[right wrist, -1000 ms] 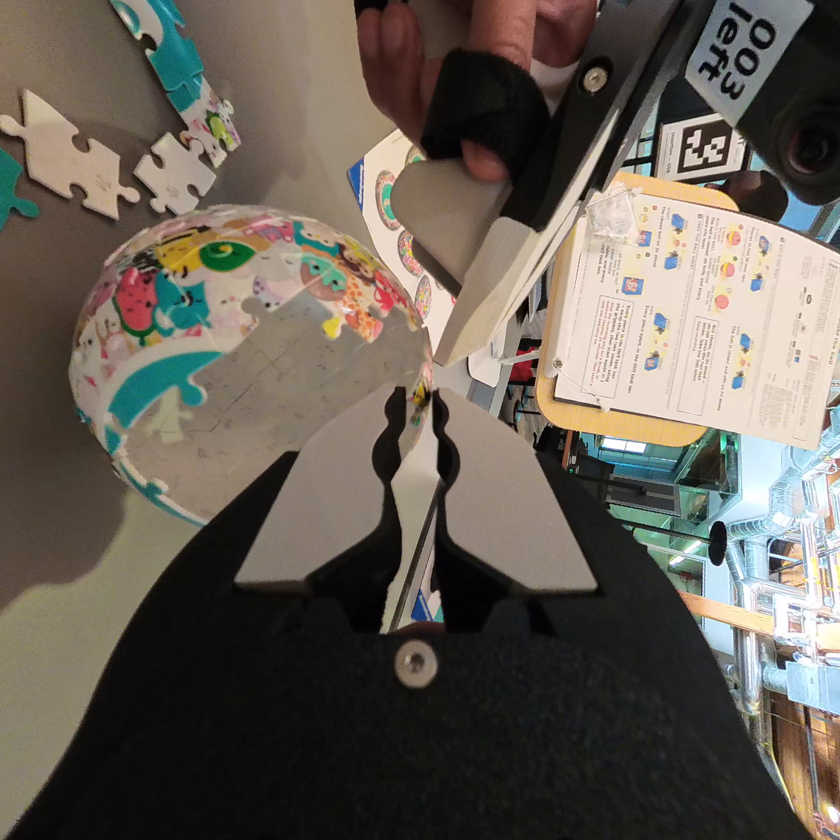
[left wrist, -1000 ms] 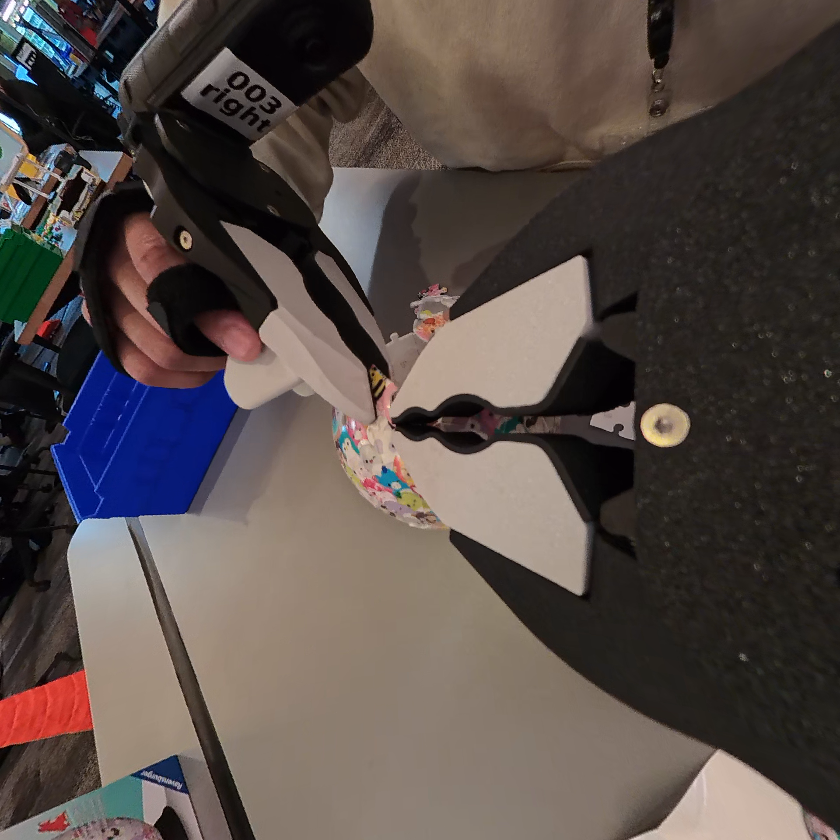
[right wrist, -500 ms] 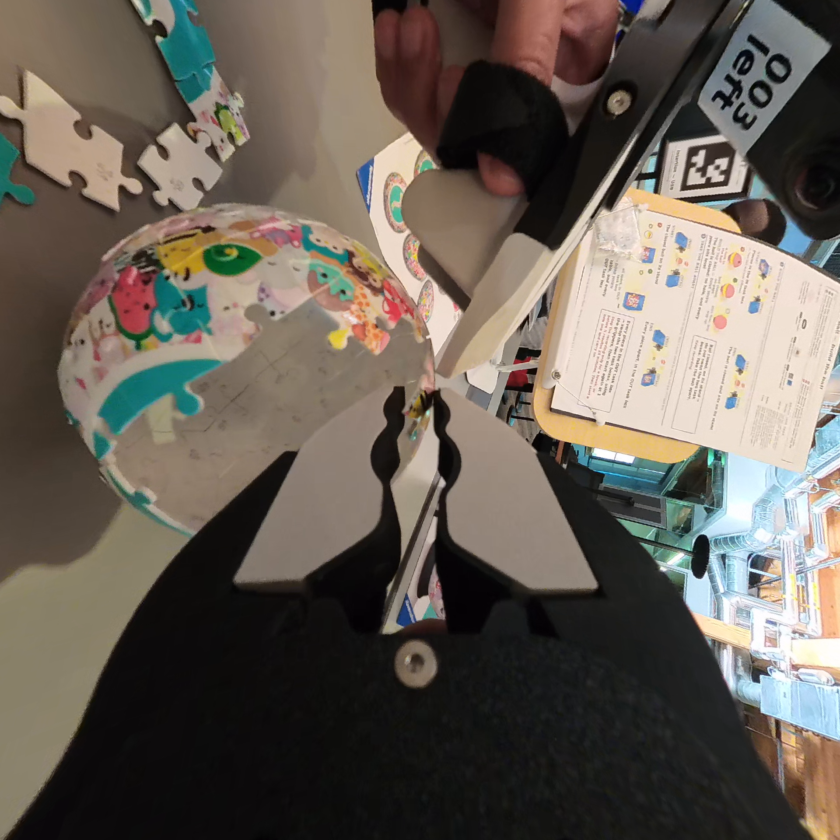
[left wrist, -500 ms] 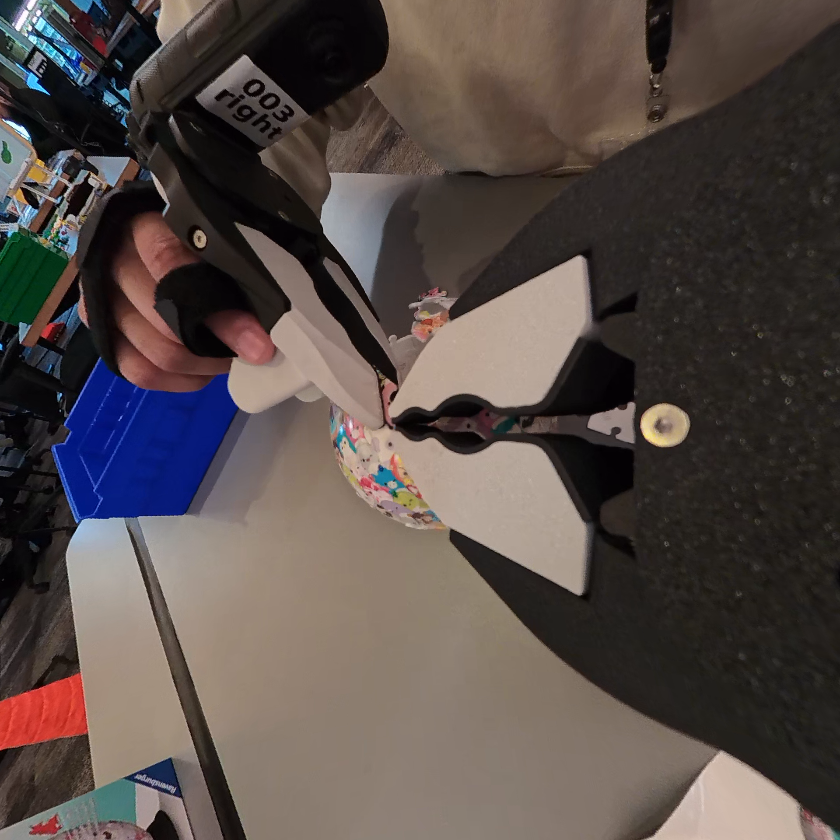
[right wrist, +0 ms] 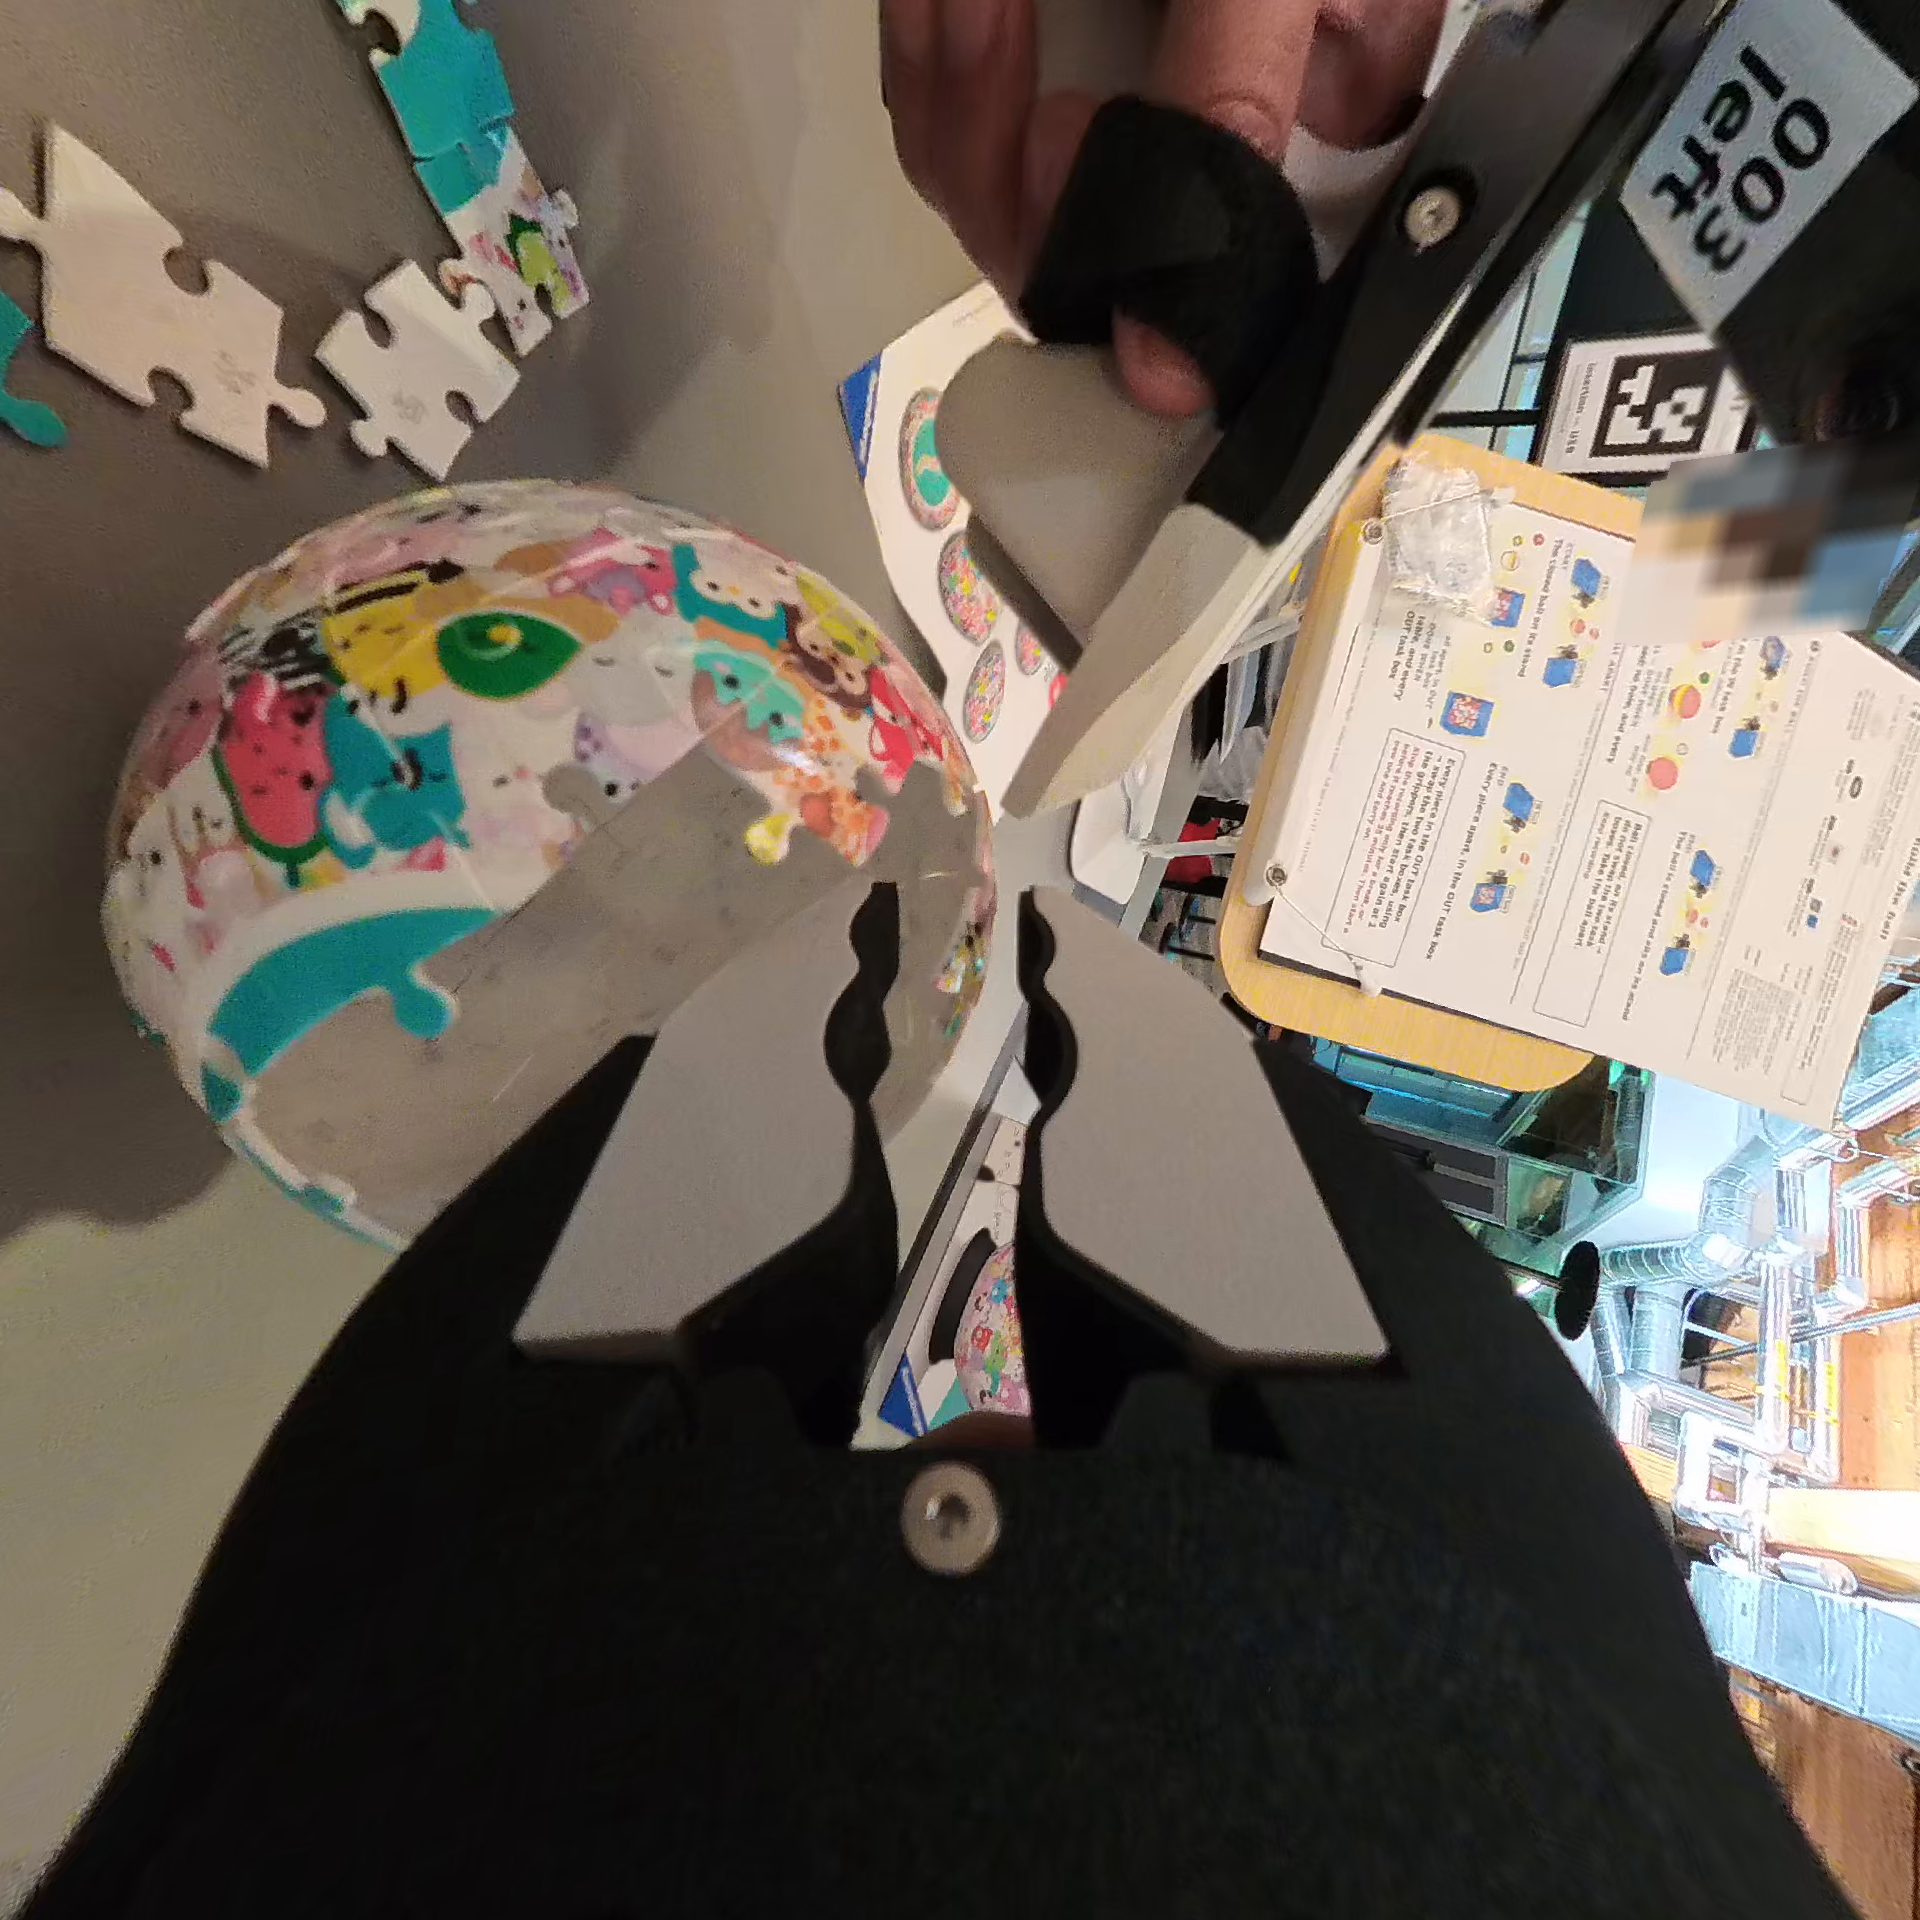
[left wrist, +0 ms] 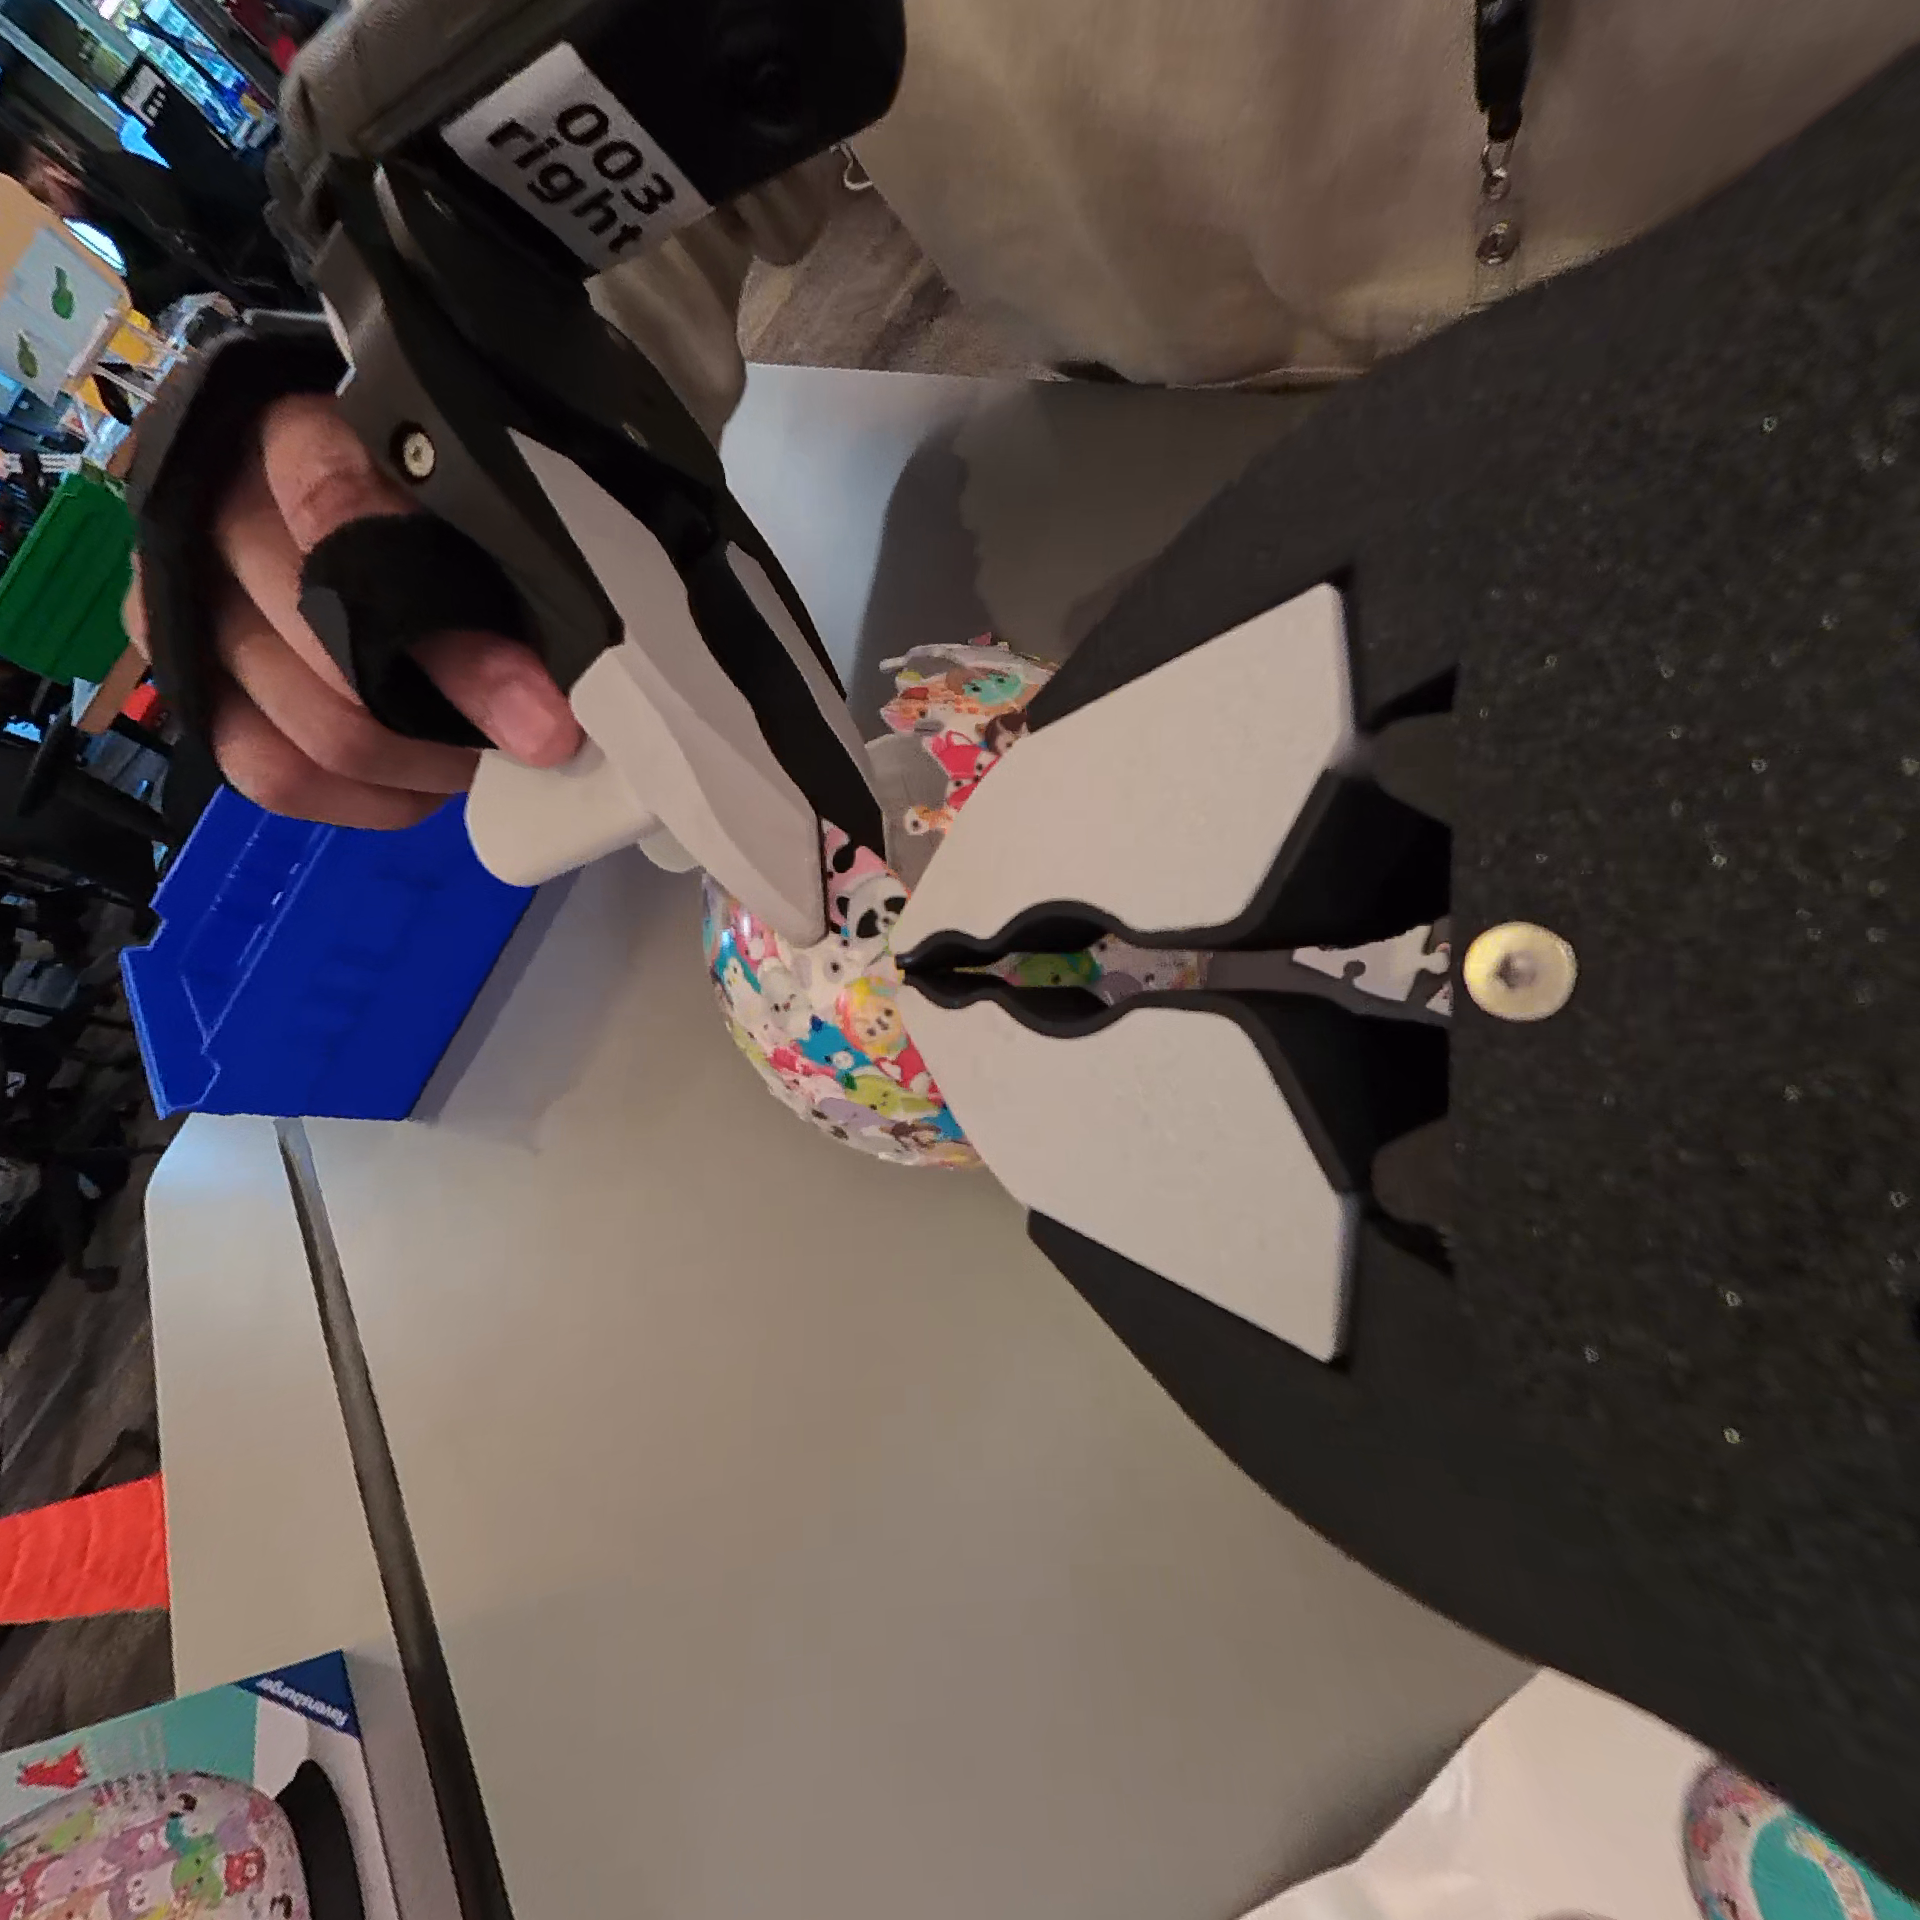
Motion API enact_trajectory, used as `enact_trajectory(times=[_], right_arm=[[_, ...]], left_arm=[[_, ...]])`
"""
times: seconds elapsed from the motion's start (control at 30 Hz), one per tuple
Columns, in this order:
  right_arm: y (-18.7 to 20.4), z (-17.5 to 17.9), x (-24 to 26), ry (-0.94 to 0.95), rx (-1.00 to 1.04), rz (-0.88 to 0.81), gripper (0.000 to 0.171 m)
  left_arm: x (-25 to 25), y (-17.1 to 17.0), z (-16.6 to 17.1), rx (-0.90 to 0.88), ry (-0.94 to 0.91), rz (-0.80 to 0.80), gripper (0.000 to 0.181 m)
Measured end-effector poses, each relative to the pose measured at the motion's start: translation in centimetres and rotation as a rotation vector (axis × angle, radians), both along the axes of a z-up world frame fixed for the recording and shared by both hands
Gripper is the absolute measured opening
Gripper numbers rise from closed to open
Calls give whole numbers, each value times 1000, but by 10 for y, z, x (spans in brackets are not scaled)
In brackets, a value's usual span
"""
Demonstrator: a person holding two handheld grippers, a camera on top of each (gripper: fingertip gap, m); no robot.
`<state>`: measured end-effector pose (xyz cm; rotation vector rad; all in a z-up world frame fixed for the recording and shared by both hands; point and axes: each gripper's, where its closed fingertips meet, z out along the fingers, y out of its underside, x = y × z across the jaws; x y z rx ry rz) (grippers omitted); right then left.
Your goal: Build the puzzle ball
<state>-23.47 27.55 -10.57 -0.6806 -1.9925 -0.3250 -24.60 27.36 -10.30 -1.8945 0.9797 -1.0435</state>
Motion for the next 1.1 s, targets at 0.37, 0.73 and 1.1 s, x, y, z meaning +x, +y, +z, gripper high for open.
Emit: enact_trajectory(times=[0.37, 0.73, 1.1], right_arm=[[0, 3, 9, -19, 12, -32, 26], [-10, 17, 54, 458, -780, -520, 0], [-25, 1, 41, 734, -1399, -723, 26]], left_arm=[[-3, 4, 5, 29, 14, 13, 0], [3, 0, 5, 30, 13, -15, 0], [-6, 5, 14, 31, -46, -1, 0]])
